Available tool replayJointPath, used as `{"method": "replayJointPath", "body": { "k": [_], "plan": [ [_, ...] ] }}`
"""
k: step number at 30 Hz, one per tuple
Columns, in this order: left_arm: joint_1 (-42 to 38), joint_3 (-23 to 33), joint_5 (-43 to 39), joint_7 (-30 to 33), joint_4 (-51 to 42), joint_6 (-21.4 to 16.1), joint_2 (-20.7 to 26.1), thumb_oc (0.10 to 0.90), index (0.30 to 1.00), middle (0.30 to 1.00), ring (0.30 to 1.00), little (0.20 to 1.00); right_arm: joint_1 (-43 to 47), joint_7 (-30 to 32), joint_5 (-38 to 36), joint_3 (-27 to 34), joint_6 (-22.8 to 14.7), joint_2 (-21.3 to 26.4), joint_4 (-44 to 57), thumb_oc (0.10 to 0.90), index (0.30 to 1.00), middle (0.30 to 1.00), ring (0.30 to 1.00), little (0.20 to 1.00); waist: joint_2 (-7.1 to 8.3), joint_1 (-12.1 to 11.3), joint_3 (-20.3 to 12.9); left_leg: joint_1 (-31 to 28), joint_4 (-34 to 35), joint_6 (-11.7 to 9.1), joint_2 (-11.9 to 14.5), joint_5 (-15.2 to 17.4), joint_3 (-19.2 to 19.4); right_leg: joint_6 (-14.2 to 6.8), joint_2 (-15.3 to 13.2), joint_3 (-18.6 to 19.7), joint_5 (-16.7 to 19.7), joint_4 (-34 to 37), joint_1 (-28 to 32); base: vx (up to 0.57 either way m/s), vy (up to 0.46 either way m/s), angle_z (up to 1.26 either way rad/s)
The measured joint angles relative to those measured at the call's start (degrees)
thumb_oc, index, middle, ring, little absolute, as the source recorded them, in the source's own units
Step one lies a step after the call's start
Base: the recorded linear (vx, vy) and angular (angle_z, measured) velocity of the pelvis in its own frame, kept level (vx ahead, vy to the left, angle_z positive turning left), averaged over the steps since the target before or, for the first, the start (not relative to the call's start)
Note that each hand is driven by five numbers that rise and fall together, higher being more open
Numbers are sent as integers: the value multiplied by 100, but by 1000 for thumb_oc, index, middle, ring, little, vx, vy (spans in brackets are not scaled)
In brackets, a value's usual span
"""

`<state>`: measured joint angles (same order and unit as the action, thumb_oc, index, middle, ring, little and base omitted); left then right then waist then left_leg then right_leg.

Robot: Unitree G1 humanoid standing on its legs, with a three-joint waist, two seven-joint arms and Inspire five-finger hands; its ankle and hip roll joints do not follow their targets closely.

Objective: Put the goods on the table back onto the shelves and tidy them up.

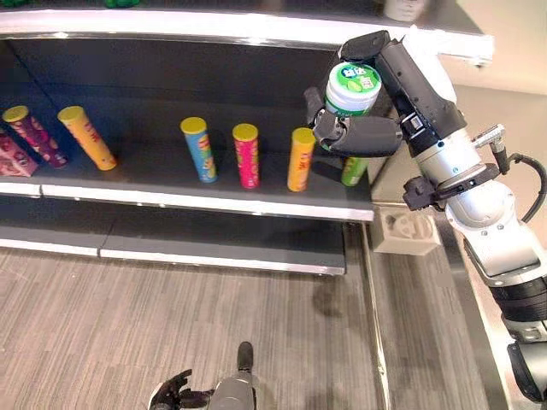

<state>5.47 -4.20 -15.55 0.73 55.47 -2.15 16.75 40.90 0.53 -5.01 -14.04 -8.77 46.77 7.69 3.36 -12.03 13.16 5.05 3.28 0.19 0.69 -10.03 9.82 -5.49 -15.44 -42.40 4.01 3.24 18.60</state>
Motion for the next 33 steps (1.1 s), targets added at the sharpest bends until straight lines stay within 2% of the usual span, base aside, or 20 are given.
{"method": "replayJointPath", "body": {
  "k": [3,4,5,7,9,10,13,17,19,21,22,23,24,25,26,27,28,31,32,33],
  "plan": [
    [-138,-17,19,7,23,2,74,800,900,900,900,900,203,59,7,-64,-1,-98,-21,400,300,300,300,300,42,-24,-18,-183,44,155,-128,110,-24,-115,-273,28,58,-410,-32,48,212,7],
    [-198,-20,49,6,32,2,188,800,900,900,900,900,396,126,25,-131,13,-223,-69,400,300,300,300,300,111,-50,-48,-227,44,223,-185,172,36,-237,-389,42,268,-560,-72,21,97,-20],
    [-212,-19,67,6,28,1,198,800,900,900,900,900,526,167,36,-178,33,-284,-75,400,300,300,300,300,100,-35,-45,-284,91,225,-180,170,89,-265,-476,45,238,-710,-128,1,4,-25],
    [-247,-9,105,16,-40,-18,234,800,900,900,900,900,575,232,41,-167,-10,-268,-59,400,300,300,300,300,79,8,-42,-334,105,244,-155,179,89,-523,-452,50,0,-556,-169,0,0,-10],
    [-281,-15,106,15,-39,-21,244,800,900,900,900,900,577,239,42,-167,-7,-250,-62,400,300,300,300,300,81,18,-43,-374,109,241,-175,196,105,-530,-412,52,13,-294,-235,37,137,1],
    [-272,-20,105,7,-22,-17,249,800,900,900,900,900,602,247,46,-195,0,-281,-81,400,300,300,300,300,126,10,-59,-401,122,229,-282,306,111,-467,-471,-36,198,-408,-375,50,182,-3],
    [-83,-26,108,9,6,-5,146,800,900,900,900,900,646,279,47,-372,2,-297,-92,400,300,300,300,300,-42,36,-145,-498,168,194,-220,284,179,-519,-528,90,151,-606,-449,9,30,-13],
    [94,-25,108,9,13,2,128,800,900,900,900,900,647,283,47,-366,4,-284,-95,400,300,300,300,300,-18,43,-159,-470,167,111,-225,224,211,-457,-494,136,74,-483,-443,24,68,-7],
    [110,-26,104,10,36,7,124,800,900,900,900,900,701,302,99,-397,25,-268,-107,400,300,300,300,300,-14,57,-170,-395,81,208,-281,294,238,-476,-530,191,67,-668,-529,70,143,1],
    [110,-42,103,20,153,19,90,800,900,900,900,900,1077,452,207,-787,73,-302,-416,400,300,300,300,300,-148,179,-172,-412,11,280,-152,341,138,-487,-686,552,28,-1423,-816,13,-36,1],
    [98,-103,100,37,144,16,99,800,900,900,900,900,1220,468,258,-913,115,-241,-514,400,300,300,300,300,-200,158,-181,-475,105,309,-117,294,11,-493,-786,965,-166,-1914,-1186,2,-3,18],
    [69,-178,100,87,127,3,197,800,900,900,900,900,1293,488,270,-979,146,-174,-543,400,300,300,300,300,-210,208,-194,-436,88,301,-28,279,-130,-776,-423,1781,-442,-1077,-1148,99,-156,24],
    [26,-204,99,101,89,2,258,800,900,900,900,900,1342,486,276,-975,151,-140,-549,400,300,300,300,300,-141,190,-196,-431,105,290,-25,271,-105,-745,-417,1797,-405,-788,-1173,182,-295,36],
    [-16,-203,91,120,41,-4,280,800,900,900,900,900,1428,493,282,-971,152,-251,-594,400,300,300,300,300,37,96,-210,-423,114,167,-98,188,-186,-638,-514,1814,-336,-686,-1359,177,-294,13],
    [-16,-203,91,120,41,-4,280,800,900,900,900,900,1428,493,282,-971,152,-251,-594,400,300,300,300,300,37,96,-210,-423,114,167,-98,188,-186,-638,-514,1814,-336,-686,-1359,78,-138,97],
    [-233,-157,3,163,52,1,387,800,900,900,900,900,1579,539,257,-979,185,-293,-775,400,300,300,300,300,242,163,-304,-202,90,174,-214,233,-559,-775,-194,2168,-303,49,-1302,-5,1,121],
    [-259,-164,-28,155,-49,-11,385,800,900,900,900,900,1726,539,254,-985,186,-291,-871,400,300,300,300,300,376,122,-340,-152,101,130,-274,203,-613,-666,-149,1883,-261,99,-1310,58,-85,153],
    [-123,-289,-91,151,-48,15,239,800,900,900,900,900,2035,551,245,-1079,186,-521,-1095,400,300,300,300,300,299,-179,-346,-213,116,-66,-187,181,-698,-537,-33,1732,-77,158,-1061,110,-145,46],
    [-1,-287,-163,168,-49,58,274,800,900,900,900,900,2289,613,233,-1250,206,-760,-1406,400,300,300,300,300,318,-112,-356,-211,37,-78,-189,200,-827,-414,18,1529,12,213,-881,46,45,54],
    [49,-318,-223,155,-49,86,294,800,900,900,900,900,2404,593,223,-1295,217,-753,-1542,400,300,300,300,300,355,-155,-387,-153,-20,-87,-193,214,-963,-464,32,1393,-5,208,-817,52,40,74]
  ]
}}
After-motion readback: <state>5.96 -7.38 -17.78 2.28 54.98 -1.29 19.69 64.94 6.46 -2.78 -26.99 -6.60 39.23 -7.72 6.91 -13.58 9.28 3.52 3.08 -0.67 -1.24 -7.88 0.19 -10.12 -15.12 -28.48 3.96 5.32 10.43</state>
